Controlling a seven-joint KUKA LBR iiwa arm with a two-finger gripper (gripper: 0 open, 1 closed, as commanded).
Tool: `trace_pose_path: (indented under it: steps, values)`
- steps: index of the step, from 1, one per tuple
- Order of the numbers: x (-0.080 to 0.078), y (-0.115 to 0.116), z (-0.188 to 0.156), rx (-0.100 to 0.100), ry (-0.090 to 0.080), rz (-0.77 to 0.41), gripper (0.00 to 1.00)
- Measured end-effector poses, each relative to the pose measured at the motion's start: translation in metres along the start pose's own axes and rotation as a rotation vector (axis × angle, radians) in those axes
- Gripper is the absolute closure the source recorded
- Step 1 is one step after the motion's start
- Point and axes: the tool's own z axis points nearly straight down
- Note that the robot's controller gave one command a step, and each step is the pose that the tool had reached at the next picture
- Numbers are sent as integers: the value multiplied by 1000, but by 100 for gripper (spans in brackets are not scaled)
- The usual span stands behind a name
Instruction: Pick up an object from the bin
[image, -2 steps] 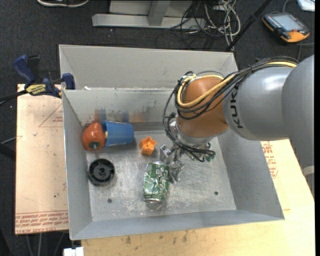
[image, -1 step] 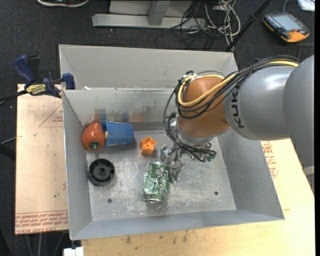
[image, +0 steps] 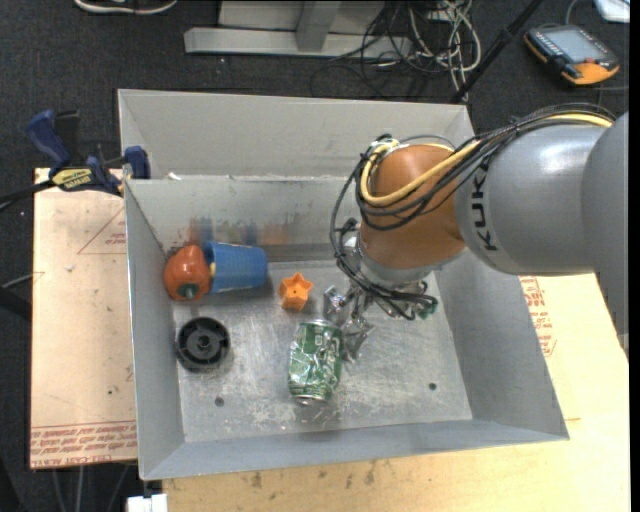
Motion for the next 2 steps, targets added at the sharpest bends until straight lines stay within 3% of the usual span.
trace_pose_path:
  steps: [2]
  values:
    - [-2,-1,-31,3,-5,1,100]
